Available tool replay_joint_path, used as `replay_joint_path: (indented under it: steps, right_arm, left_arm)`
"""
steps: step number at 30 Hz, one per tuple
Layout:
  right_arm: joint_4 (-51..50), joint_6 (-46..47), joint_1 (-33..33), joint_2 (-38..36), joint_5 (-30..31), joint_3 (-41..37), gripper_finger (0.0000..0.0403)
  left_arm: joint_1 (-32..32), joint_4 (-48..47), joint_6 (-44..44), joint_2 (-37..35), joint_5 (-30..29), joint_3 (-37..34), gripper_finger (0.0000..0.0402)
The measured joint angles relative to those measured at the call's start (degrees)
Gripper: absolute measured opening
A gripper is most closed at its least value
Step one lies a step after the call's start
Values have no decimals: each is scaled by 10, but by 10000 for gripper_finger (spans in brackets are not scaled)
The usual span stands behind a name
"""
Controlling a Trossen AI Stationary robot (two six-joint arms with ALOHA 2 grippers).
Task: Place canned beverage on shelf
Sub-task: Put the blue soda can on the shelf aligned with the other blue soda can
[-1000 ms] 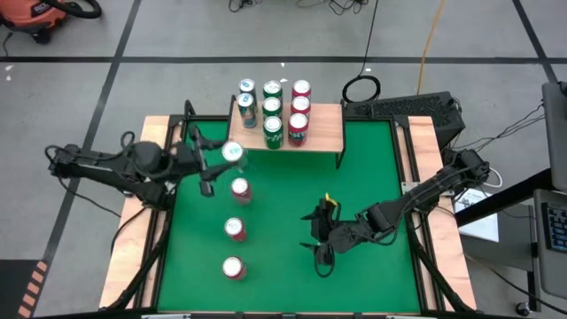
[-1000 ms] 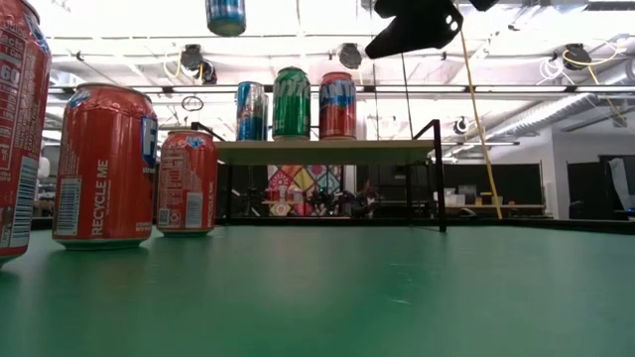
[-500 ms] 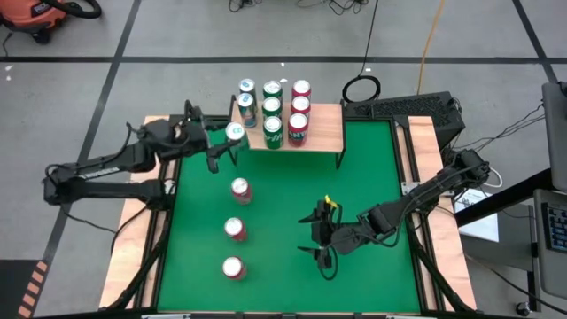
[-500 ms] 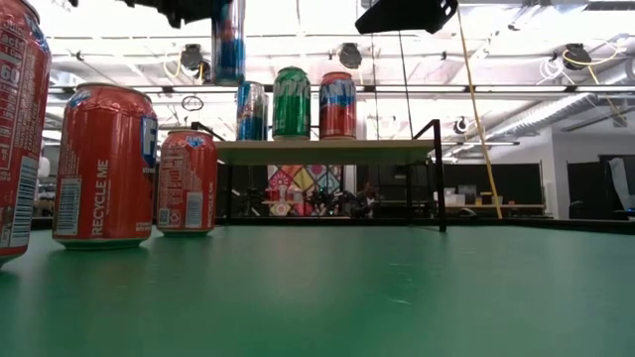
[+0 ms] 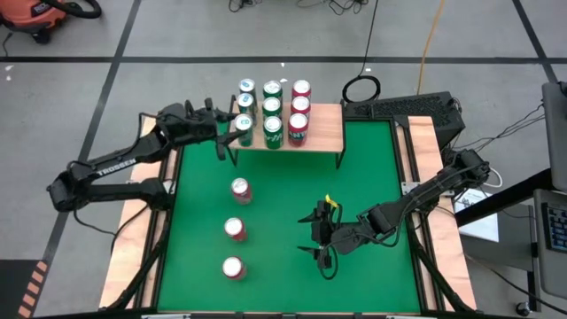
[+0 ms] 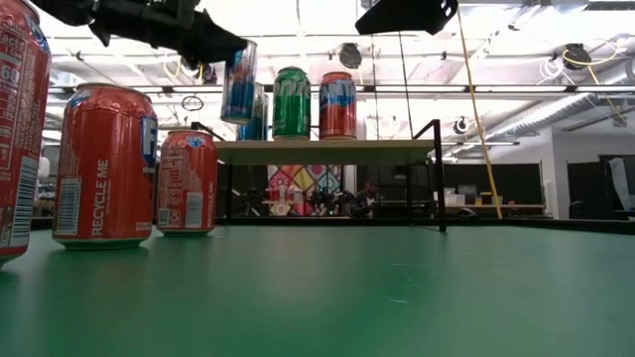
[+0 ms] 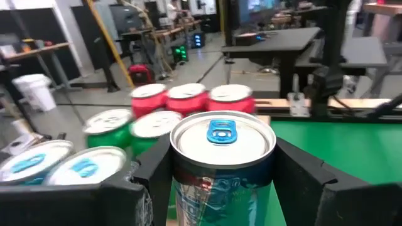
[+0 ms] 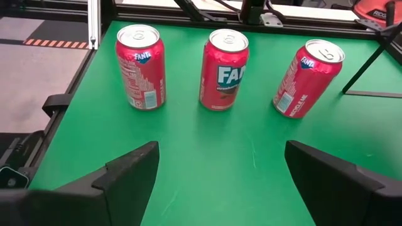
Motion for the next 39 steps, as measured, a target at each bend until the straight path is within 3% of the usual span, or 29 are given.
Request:
replay_joint_path:
  steps: [12,39]
  right_arm:
    - [-2,-5,0,0,0,0,336]
    - [0,-13,0,0,0,0,336]
  left_arm:
    - [51,12,0,27,35,0,210]
    - [53,20,0,81,28,2,227]
